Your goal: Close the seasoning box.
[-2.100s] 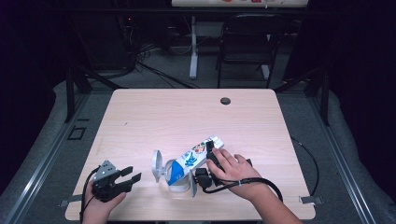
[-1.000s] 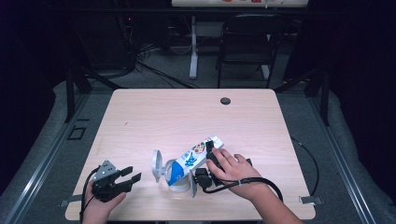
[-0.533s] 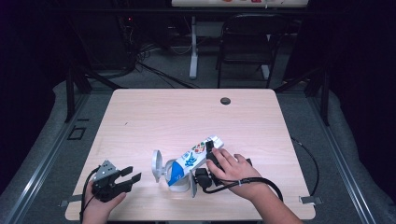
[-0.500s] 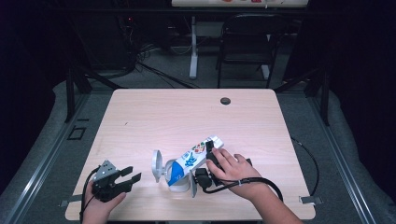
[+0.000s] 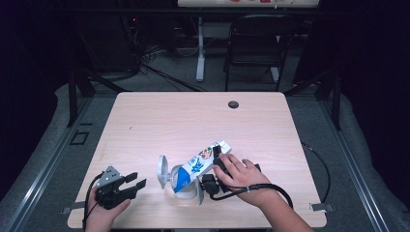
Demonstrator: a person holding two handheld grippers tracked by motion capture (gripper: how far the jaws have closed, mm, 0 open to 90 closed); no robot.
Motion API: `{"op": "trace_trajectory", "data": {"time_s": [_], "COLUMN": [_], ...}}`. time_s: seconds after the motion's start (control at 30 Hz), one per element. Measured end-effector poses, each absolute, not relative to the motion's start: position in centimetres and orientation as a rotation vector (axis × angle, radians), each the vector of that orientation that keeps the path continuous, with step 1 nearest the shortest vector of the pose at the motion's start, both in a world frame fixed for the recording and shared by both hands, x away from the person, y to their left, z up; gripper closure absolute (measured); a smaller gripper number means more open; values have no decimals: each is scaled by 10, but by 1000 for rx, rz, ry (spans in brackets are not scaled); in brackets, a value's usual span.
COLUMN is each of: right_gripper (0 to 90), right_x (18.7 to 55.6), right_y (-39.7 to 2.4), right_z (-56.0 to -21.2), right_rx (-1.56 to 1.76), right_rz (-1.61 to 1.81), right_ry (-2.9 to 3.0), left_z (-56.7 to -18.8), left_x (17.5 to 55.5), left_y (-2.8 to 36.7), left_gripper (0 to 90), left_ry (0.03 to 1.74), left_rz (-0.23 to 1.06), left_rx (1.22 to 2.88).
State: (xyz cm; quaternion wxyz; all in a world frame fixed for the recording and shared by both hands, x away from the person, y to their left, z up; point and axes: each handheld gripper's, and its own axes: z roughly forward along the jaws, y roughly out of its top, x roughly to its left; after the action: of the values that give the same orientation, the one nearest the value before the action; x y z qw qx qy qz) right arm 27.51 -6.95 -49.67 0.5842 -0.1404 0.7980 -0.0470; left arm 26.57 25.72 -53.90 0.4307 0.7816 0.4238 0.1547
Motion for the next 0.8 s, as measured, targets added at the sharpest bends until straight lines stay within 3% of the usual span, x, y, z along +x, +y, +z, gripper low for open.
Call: {"op": "trace_trajectory", "data": {"time_s": [0.8], "right_gripper": [522], "right_x": [276], "right_y": [-69], "right_z": [-496], "right_rx": [-337], "right_rz": [-108], "right_ry": [1863], "left_z": [-539], "left_x": [266], "left_y": [257], "left_gripper": [528], "left_ry": [1061], "left_rz": [382], "left_rx": [1948]}}
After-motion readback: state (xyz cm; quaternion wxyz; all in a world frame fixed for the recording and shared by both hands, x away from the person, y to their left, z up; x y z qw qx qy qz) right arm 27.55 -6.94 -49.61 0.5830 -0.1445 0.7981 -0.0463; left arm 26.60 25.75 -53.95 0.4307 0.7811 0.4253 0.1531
